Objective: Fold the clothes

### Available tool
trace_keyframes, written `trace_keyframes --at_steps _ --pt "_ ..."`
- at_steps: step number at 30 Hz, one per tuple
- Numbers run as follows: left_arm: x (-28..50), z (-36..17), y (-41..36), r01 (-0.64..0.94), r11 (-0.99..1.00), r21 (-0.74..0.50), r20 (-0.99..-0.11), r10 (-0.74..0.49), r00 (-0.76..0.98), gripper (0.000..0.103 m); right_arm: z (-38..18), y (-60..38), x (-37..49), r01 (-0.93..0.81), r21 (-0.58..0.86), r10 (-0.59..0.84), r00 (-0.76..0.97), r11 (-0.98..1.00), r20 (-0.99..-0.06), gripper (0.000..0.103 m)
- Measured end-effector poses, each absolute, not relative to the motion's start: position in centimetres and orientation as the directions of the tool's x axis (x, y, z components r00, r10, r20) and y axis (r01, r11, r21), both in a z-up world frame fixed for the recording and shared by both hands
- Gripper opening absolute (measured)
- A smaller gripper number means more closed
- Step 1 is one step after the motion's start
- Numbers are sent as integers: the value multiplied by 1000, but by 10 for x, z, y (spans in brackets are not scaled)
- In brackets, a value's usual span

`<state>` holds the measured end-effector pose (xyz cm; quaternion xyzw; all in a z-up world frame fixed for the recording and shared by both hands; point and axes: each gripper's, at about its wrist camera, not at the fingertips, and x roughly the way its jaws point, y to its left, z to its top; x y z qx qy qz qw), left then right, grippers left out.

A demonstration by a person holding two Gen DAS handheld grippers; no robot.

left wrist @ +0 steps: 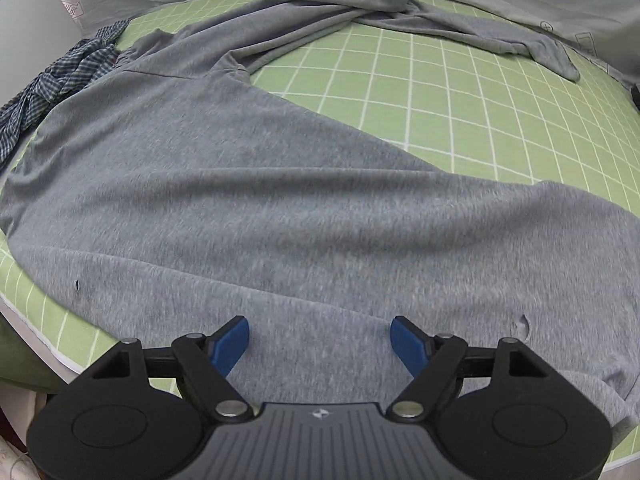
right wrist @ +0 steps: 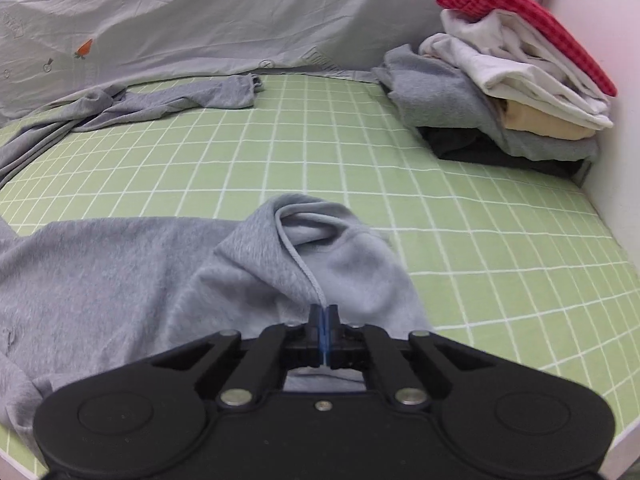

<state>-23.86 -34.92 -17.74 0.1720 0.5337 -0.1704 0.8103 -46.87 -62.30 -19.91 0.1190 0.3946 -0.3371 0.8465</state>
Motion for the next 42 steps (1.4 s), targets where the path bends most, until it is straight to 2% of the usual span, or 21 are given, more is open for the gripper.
trace_keyframes --at_steps 6,12,14,15,16,18,21,23,25,29,33,35,37,38,42 --pt "-237 -180 -358 423 900 102 -933 -61 355 80 -196 -663 -547 817 -115 -564 280 565 -777 1" --pt "-238 -180 -359 439 890 125 -939 -36 341 84 -208 -682 -595 905 -54 -493 180 423 -851 1" --pt "-240 -180 -356 438 891 121 -944 -33 328 84 -209 -682 -600 920 -15 -491 196 392 -849 4" --pt "-241 -180 -355 438 891 120 -946 -31 323 84 -209 -683 -603 924 17 -493 219 382 -842 12" --pt "-242 -180 -355 441 889 121 -948 -29 318 84 -208 -684 -605 927 48 -496 242 372 -834 29" --pt "-246 -180 -354 450 884 125 -949 -25 313 84 -206 -687 -595 907 68 -499 289 415 -817 44" --pt "-251 -180 -352 455 881 133 -951 -17 310 84 -206 -694 -573 865 94 -481 360 492 -799 48" --pt "-254 -180 -350 450 883 133 -953 -10 303 84 -208 -701 -552 826 128 -445 419 549 -791 57" --pt "-258 -180 -348 446 885 133 -955 -7 297 85 -209 -708 -532 782 162 -406 474 602 -781 72" --pt "-266 -181 -343 436 890 137 -957 5 289 88 -217 -721 -494 722 147 -372 507 676 -777 76" --pt "-275 -183 -335 418 900 128 -963 12 270 89 -222 -728 -468 688 95 -370 495 719 -786 74" --pt "-279 -184 -331 399 909 121 -964 12 264 89 -221 -729 -463 653 80 -358 509 753 -783 59" --pt "-280 -184 -327 378 919 110 -966 10 258 89 -219 -728 -461 605 65 -339 528 794 -778 8" --pt "-280 -184 -326 368 924 105 -967 8 255 89 -218 -729 -460 599 55 -346 532 799 -773 3" --pt "-280 -185 -325 350 931 103 -967 11 255 88 -211 -745 -459 620 -6 -424 529 785 -735 3"
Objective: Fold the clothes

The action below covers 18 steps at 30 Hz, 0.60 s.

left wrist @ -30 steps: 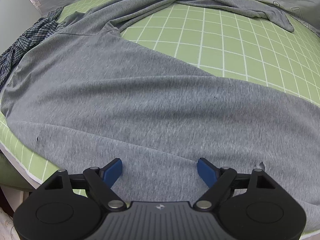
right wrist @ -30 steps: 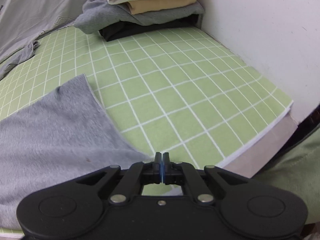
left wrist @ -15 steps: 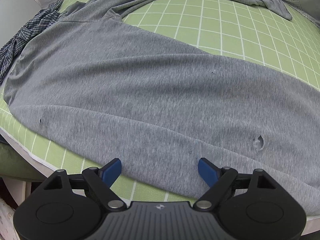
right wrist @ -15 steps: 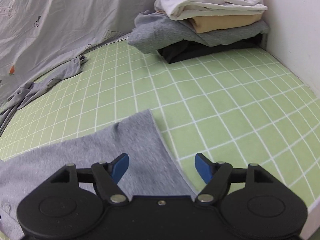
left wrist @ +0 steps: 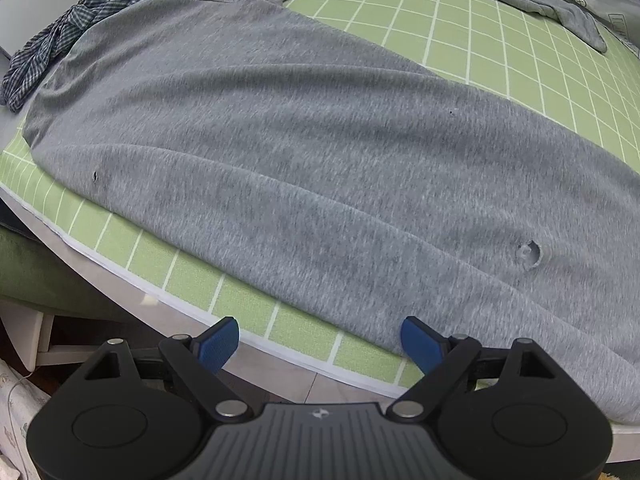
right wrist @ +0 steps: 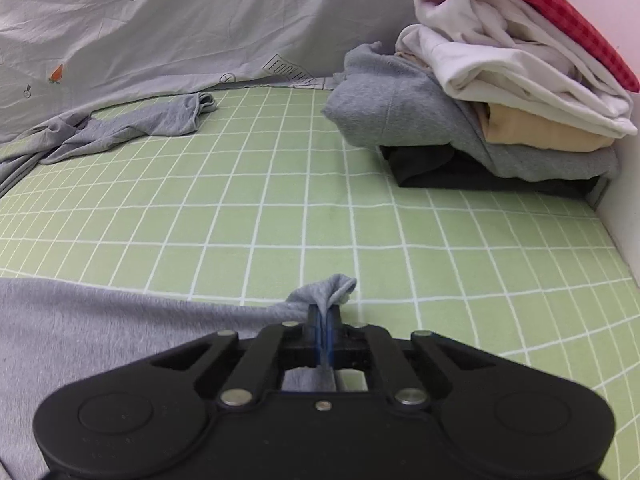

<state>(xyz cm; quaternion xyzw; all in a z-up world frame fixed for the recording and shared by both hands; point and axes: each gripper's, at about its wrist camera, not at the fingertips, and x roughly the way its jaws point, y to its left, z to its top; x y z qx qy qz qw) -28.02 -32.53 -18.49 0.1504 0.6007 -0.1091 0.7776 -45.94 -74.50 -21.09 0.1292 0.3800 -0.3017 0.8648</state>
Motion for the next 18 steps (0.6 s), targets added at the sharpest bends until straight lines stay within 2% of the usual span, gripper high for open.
trace_keyframes --at_steps 4,7,9,10,11,13,16,18 --pt "-282 -182 -328 360 925 123 -963 23 270 88 -208 -788 -461 731 -15 -522 473 682 -710 3" --pt "-280 -178 -328 360 927 106 -961 3 275 88 -210 -808 -459 777 -36 -548 409 628 -729 5" --pt "-278 -174 -327 357 929 102 -958 -5 286 88 -209 -811 -460 793 -57 -563 378 606 -735 20" --pt "-276 -172 -326 354 930 100 -956 -10 295 88 -206 -804 -462 798 -78 -585 367 597 -723 37" --pt "-273 -170 -326 351 931 97 -952 -15 304 88 -204 -794 -464 795 -90 -596 369 600 -713 50" --pt "-267 -164 -324 328 940 90 -945 -24 327 88 -202 -773 -466 773 -93 -586 389 627 -711 53" --pt "-250 -159 -322 292 953 78 -934 -32 355 88 -206 -734 -463 739 -81 -534 401 669 -744 81" --pt "-238 -159 -319 283 956 80 -932 -29 361 88 -210 -708 -456 719 -60 -495 414 693 -764 84"
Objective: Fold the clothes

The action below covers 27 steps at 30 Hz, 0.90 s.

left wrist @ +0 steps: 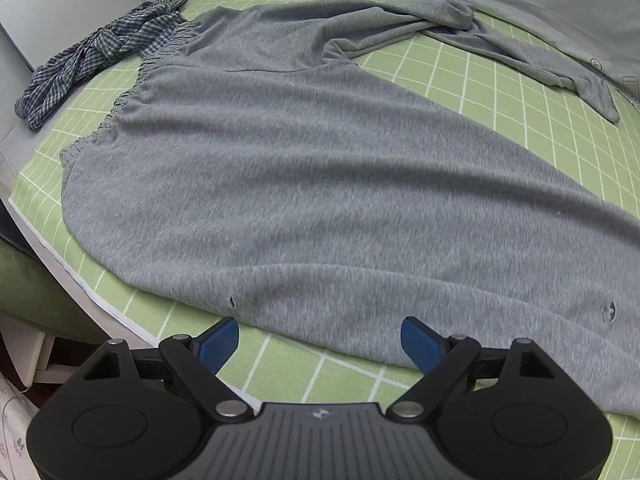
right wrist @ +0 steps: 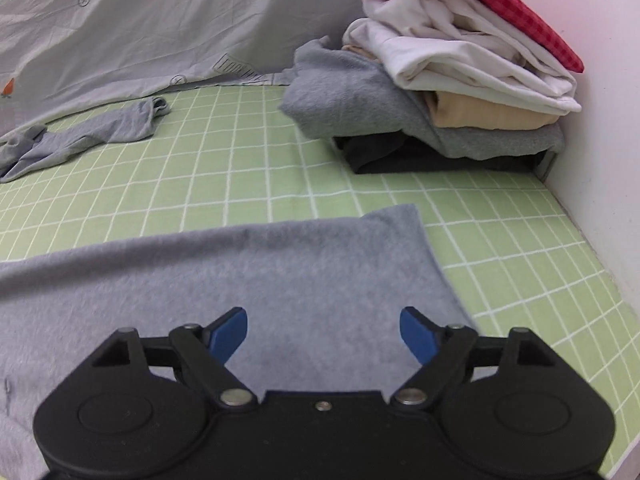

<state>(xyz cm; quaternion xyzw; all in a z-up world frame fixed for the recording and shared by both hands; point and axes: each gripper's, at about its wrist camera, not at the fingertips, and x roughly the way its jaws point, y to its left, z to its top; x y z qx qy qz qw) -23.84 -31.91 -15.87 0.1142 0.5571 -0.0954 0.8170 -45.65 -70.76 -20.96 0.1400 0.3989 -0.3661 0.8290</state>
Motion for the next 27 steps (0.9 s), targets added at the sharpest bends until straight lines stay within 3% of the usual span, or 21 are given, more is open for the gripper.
trace_keyframes --at_steps 5,12,19,27 --pt "-210 -166 -315 288 952 100 -931 -13 365 88 -216 -646 -430 698 -13 -424 420 716 -802 95" --pt "-184 -186 -314 346 933 99 -944 -21 328 88 -220 -585 -399 628 -60 -375 384 776 -844 96" --pt "-194 -191 -292 426 905 28 -961 -93 260 88 -216 -559 -434 696 15 -311 340 718 -887 101" --pt "-221 -191 -265 504 864 7 -974 -109 201 89 -210 -539 -462 716 -9 -311 293 698 -904 100"
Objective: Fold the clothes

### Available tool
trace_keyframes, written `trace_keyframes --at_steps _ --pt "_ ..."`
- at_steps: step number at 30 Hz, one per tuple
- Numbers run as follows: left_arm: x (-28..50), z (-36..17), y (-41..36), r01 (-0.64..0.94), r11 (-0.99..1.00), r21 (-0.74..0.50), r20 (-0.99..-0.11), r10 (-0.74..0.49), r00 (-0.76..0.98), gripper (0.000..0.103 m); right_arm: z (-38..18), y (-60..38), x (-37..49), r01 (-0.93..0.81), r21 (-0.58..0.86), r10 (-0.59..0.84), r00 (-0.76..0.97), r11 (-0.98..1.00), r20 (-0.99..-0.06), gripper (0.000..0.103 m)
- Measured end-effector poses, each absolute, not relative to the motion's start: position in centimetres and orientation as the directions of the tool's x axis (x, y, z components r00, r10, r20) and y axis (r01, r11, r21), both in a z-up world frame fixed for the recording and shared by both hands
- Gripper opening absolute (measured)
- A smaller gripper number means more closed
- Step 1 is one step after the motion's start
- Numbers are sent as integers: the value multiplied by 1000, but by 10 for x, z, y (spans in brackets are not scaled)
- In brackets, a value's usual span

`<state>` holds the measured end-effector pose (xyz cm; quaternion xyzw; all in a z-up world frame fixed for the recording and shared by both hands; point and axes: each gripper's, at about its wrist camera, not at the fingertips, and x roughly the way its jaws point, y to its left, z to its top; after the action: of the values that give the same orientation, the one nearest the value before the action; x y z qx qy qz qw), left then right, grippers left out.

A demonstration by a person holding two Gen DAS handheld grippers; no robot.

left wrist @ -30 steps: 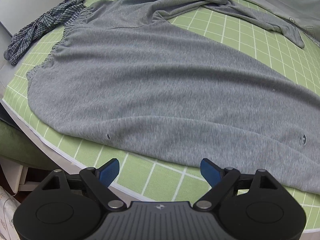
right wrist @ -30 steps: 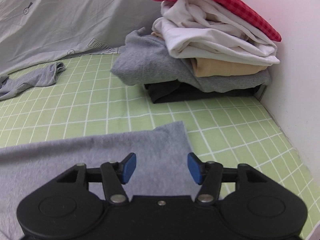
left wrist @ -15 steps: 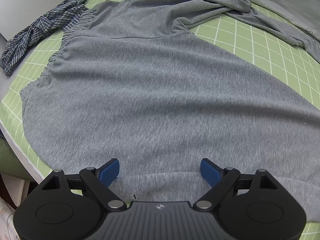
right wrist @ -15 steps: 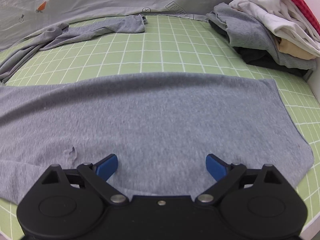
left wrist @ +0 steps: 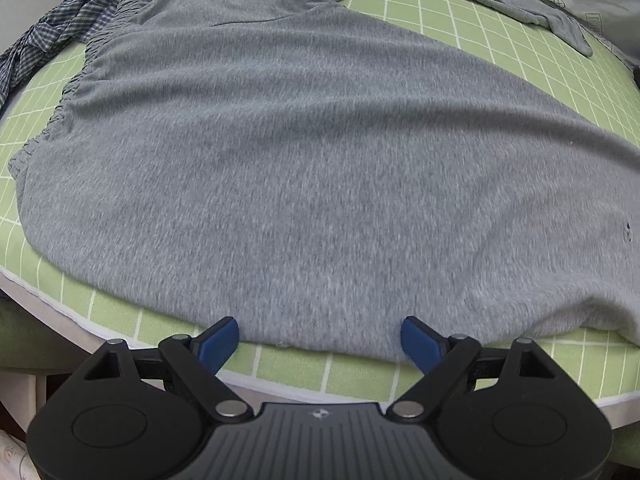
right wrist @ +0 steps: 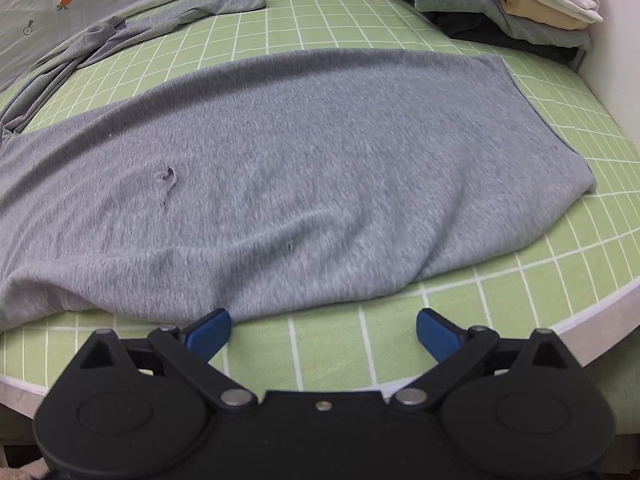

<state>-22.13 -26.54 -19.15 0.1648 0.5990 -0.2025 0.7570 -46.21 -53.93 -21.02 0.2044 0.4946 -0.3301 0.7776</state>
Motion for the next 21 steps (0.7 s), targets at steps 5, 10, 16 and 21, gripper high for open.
trace_keyframes --at_steps 5,10,16,21 --pt "-222 -178 -264 511 860 -2 -962 -141 234 89 -196 -544 -455 719 22 -353 367 695 -860 100" --pt "-218 -169 -280 521 854 1 -943 -172 284 89 -210 -547 -434 700 -3 -349 352 714 -869 100" --pt "-238 -177 -318 597 802 -24 -951 -203 235 89 -221 -537 -442 660 4 -307 355 751 -883 102" --pt "-274 -185 -363 714 701 12 -953 -208 221 89 -217 -537 -456 625 -6 -301 368 781 -880 103"
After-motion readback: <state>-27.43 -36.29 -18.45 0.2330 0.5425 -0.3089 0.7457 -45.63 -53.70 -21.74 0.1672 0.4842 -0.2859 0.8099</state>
